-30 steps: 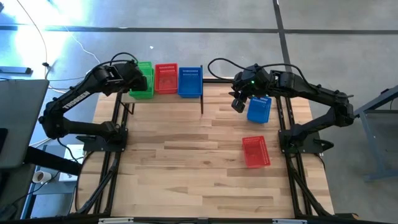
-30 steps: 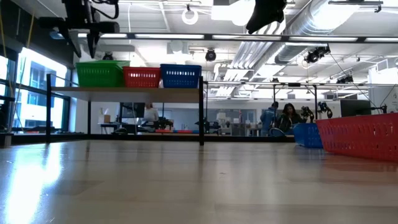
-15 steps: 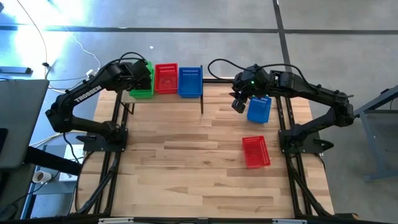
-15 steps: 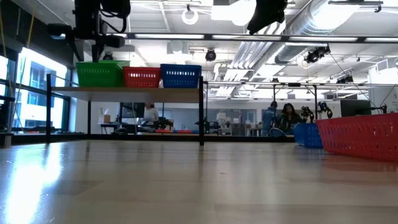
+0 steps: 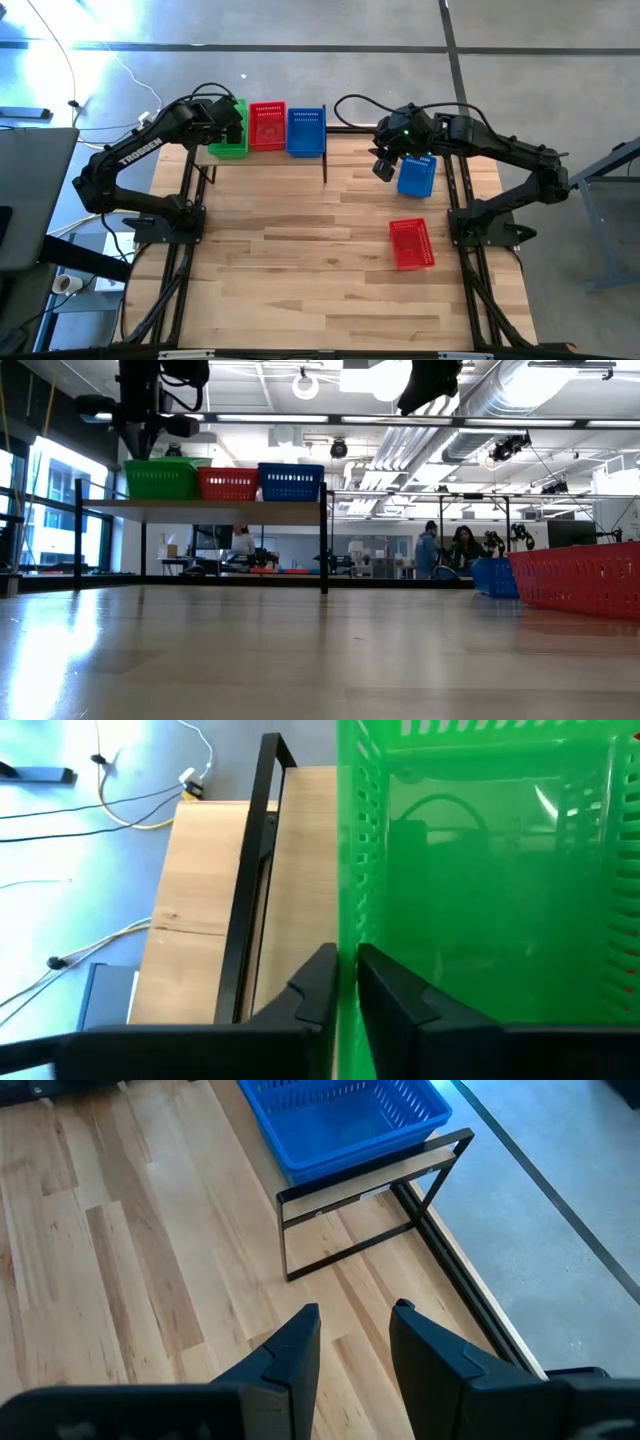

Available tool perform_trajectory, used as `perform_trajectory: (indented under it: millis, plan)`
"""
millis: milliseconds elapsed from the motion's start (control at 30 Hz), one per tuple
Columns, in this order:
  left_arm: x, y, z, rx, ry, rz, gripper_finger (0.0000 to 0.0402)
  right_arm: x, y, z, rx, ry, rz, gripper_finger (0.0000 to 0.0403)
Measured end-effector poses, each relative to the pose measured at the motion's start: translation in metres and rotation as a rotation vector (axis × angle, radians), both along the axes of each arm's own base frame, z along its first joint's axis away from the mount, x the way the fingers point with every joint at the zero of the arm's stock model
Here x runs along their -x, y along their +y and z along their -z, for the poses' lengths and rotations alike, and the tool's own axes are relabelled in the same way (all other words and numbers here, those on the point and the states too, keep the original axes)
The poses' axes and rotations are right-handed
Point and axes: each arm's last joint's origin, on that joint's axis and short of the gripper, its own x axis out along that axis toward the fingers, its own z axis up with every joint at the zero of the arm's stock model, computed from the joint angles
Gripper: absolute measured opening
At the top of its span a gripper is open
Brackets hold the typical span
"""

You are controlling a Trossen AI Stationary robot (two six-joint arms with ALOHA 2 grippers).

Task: Stack baskets on shelf by color
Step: Stack the green basket on top of the red baskets on the shelf

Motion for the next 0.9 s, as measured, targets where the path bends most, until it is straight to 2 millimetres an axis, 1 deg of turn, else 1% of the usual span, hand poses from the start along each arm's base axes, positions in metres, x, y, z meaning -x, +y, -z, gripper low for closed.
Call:
perform_trajectory:
  millis: [100, 167, 367, 633, 733, 900]
  plan:
    - [0.000, 0.000, 0.000, -0.003, 0.000, 0.000, 0.0014, 0.000, 0.000, 0.000, 0.000, 0.000, 0.000, 0.0110]
    - [0.000, 0.000, 0.000, -0.004, 0.011, 0.008, 0.0009, 0.000, 0.000, 0.000, 0.000, 0.000, 0.000, 0.0110]
    - [0.001, -0.001, -0.001, 0.005, 0.008, 0.027, 0.0008, 0.000, 0.000, 0.000, 0.001, 0.000, 0.001, 0.0110]
    - [0.014, -0.008, -0.010, 0.020, -0.088, 0.018, 0.0008, 0.000, 0.000, 0.000, 0.001, 0.000, 0.001, 0.0110]
    - [0.018, -0.008, -0.019, 0.022, -0.121, 0.037, 0.0008, 0.000, 0.000, 0.000, 0.001, 0.000, 0.001, 0.0110]
    - [0.023, -0.006, -0.040, 0.001, -0.188, 0.060, 0.0007, 0.000, 0.000, 0.000, 0.003, 0.000, 0.002, 0.0110]
